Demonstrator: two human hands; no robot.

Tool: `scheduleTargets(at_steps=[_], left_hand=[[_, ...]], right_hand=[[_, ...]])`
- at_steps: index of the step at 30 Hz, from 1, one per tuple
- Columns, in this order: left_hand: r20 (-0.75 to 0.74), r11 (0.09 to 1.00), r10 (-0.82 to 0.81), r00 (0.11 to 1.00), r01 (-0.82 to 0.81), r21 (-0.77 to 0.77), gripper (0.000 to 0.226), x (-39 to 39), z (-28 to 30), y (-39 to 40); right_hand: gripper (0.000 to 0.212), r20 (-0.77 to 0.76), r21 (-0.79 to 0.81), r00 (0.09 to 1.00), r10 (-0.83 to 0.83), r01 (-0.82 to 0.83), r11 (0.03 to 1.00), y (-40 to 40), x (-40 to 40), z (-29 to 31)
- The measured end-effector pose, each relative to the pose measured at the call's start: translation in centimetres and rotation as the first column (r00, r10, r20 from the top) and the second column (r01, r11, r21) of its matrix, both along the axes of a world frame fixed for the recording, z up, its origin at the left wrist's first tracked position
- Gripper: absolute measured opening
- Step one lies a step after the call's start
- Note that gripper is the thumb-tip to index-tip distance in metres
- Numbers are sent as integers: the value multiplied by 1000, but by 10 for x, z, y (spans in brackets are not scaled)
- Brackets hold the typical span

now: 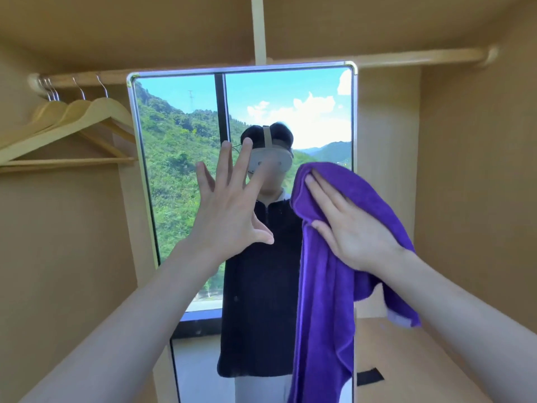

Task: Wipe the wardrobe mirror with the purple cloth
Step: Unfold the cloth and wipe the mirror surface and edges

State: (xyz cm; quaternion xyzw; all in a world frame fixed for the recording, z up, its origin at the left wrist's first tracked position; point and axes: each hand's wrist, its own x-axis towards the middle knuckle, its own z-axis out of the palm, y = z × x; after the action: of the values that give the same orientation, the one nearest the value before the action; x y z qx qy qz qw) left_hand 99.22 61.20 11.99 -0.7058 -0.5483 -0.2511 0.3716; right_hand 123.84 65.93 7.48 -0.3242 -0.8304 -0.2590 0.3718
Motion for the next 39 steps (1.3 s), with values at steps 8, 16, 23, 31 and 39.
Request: scheduleTargets(at_steps=[8,16,23,31,39], left_hand=[[0,999,46,999,-46,5,160,7,-1,9],[-18,998,66,998,-66,5,153,7,-1,5],[-20,993,93,995,-91,77,142,7,3,3],[25,989,55,998,-58,135,148,17,71,13],[-19,982,110,994,-106,155,156,12,68,27]], right_hand=[[73,-168,109,985,-41,60,992,12,-27,97],[77,151,-27,982,115,-112,993,4,-27,47],[79,50,58,999,12,-15,998,6,14,76],[76,-65,141,998,-5,14,990,7,-24,133],[68,-100,277,985,-138,160,947,11,6,138]])
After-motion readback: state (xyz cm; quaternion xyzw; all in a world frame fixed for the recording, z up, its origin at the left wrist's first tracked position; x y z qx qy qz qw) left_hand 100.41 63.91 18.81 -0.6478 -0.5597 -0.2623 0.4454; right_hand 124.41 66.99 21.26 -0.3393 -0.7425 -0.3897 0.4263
